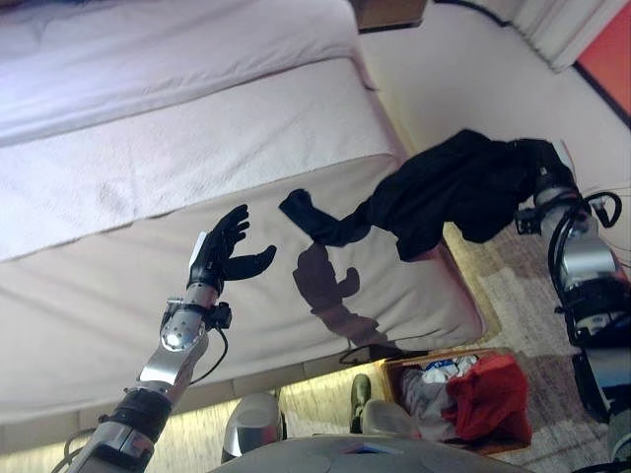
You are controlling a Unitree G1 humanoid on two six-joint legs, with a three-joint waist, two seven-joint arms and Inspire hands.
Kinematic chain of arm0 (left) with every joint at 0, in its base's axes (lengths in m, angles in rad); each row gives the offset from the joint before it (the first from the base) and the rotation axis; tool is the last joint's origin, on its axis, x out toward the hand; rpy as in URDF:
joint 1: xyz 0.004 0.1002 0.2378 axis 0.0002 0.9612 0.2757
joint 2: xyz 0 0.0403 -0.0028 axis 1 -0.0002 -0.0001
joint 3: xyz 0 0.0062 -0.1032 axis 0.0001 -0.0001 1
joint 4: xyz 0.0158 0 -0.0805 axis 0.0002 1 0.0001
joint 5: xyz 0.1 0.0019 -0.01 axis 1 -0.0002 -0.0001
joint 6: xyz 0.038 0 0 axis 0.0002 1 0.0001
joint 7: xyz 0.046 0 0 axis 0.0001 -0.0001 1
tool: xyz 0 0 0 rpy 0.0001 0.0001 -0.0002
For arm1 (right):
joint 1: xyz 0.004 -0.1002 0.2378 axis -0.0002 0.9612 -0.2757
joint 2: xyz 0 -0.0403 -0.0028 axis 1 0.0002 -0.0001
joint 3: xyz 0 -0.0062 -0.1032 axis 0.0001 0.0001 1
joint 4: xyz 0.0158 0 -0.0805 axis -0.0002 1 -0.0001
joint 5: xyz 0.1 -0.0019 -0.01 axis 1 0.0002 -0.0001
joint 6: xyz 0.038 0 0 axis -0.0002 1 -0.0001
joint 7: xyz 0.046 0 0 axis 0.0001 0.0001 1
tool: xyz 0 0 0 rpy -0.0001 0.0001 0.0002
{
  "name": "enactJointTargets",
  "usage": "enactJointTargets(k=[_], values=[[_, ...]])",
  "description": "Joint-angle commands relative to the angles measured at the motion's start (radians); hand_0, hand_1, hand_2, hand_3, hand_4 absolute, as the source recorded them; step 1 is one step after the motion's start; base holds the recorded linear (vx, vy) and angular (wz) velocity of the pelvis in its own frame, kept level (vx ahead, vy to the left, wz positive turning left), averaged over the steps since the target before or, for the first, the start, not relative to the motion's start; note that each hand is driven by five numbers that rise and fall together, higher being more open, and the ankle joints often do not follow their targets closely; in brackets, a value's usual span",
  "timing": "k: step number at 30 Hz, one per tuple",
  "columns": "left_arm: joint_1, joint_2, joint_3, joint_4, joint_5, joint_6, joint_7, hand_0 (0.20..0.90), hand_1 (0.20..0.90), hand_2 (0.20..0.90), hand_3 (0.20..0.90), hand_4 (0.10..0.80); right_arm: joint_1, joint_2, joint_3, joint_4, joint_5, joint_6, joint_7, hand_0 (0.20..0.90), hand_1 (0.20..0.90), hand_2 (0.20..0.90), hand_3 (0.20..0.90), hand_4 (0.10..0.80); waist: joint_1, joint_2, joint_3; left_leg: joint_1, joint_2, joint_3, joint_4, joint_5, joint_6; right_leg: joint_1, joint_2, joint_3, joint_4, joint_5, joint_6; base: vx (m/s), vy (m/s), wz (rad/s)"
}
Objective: Pick up the clothes from the bed and place them into the basket
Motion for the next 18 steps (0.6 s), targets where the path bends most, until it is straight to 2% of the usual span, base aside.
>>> enactJointTargets(k=[1, 5, 11, 18], values=[[0.005, -0.026, 0.015, 0.049, 0.04, -0.085, -0.039, 0.9, 0.9, 0.9, 0.9, 0.8, 0.013, -0.13, -0.039, -0.074, 0.0, -0.096, -0.077, 0.3, 0.3, 0.3, 0.2, 0.1, -0.048, -0.01, -0.165, -0.011, 0.032, 0.038, 0.034, -0.132, 0.01, -0.082, 0.026, 0.037, 0.036, 0.013, 0.01, -0.037, 0.009, -0.21], [-0.007, -0.044, 0.017, 0.106, 0.022, -0.071, -0.056, 0.9, 0.9, 0.9, 0.9, 0.8, 0.075, -0.142, -0.089, -0.092, 0.004, -0.082, -0.102, 0.3, 0.3, 0.3, 0.2, 0.1, -0.086, -0.011, -0.178, 0.007, 0.031, 0.052, 0.007, -0.131, 0.013, -0.087, 0.041, 0.089, 0.016, 0.029, 0.015, -0.028, 0.009, -0.26], [-0.034, -0.064, 0.051, 0.144, 0.03, -0.081, -0.058, 0.9, 0.9, 0.9, 0.9, 0.8, 0.208, -0.148, -0.185, -0.129, -0.037, -0.093, -0.134, 0.3, 0.3, 0.3, 0.2, 0.1, -0.165, -0.009, -0.197, 0.028, 0.036, 0.112, 0.002, -0.15, 0.016, -0.112, 0.061, 0.175, -0.014, 0.055, 0.024, -0.02, 0.002, -0.38], [-0.051, -0.075, 0.038, 0.144, 0.032, -0.075, -0.06, 0.9, 0.9, 0.9, 0.9, 0.8, 0.359, -0.178, -0.311, -0.155, -0.006, -0.158, -0.131, 0.3, 0.3, 0.3, 0.2, 0.1, -0.226, -0.003, -0.207, 0.046, 0.039, 0.164, 0.004, -0.163, 0.017, -0.129, 0.079, 0.228, -0.01, 0.062, 0.027, -0.009, 0.007, -0.29]])
